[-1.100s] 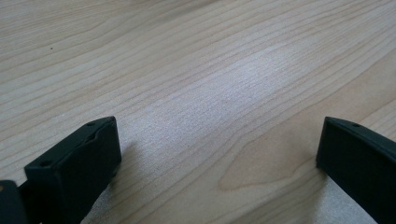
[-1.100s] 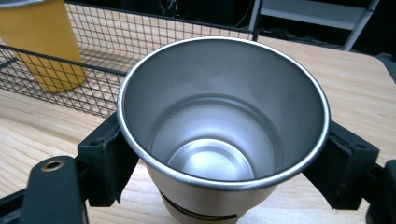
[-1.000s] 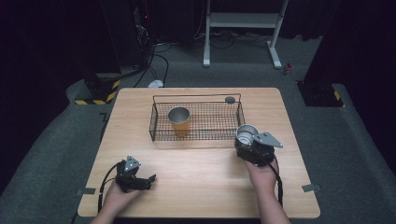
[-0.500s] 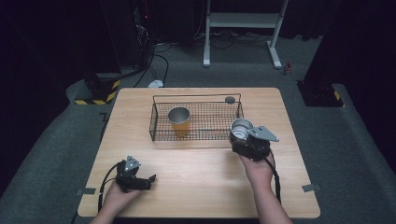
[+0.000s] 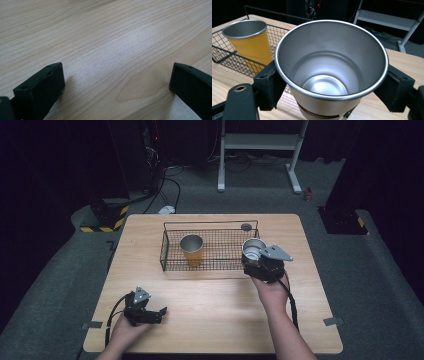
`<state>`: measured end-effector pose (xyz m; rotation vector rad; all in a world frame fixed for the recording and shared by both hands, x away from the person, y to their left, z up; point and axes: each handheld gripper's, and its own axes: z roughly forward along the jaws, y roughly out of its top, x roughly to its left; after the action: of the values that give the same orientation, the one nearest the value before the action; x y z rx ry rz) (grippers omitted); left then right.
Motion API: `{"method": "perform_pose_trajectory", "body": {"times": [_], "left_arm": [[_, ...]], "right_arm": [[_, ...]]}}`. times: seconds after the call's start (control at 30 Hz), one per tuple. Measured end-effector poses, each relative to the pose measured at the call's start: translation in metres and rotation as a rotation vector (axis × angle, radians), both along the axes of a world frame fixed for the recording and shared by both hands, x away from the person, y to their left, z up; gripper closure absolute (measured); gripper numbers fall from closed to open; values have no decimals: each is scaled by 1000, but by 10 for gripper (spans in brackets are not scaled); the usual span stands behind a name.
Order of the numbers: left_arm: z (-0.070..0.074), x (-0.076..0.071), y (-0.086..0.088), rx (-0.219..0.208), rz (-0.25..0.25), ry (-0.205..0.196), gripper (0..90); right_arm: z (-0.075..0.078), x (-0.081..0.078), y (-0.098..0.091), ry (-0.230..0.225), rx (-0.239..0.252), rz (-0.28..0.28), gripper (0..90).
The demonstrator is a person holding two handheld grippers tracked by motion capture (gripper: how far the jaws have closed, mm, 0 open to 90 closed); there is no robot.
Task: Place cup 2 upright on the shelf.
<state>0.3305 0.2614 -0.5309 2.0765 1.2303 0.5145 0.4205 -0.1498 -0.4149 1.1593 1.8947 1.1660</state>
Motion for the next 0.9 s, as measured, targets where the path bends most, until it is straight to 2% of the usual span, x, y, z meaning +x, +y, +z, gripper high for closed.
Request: {"method": "perform_pose_trajectory", "body": {"times": [0.5,0.73,0.9], "left_arm": [[0,0,0,0,0,0,2],[0,0,0,0,0,0,2],[0,0,0,0,0,0,2]], "right_arm": [[3,35,19,15,12,0,185],[4,45,30,2,12,8,185],[3,53,37,17,9,5,185]]}}
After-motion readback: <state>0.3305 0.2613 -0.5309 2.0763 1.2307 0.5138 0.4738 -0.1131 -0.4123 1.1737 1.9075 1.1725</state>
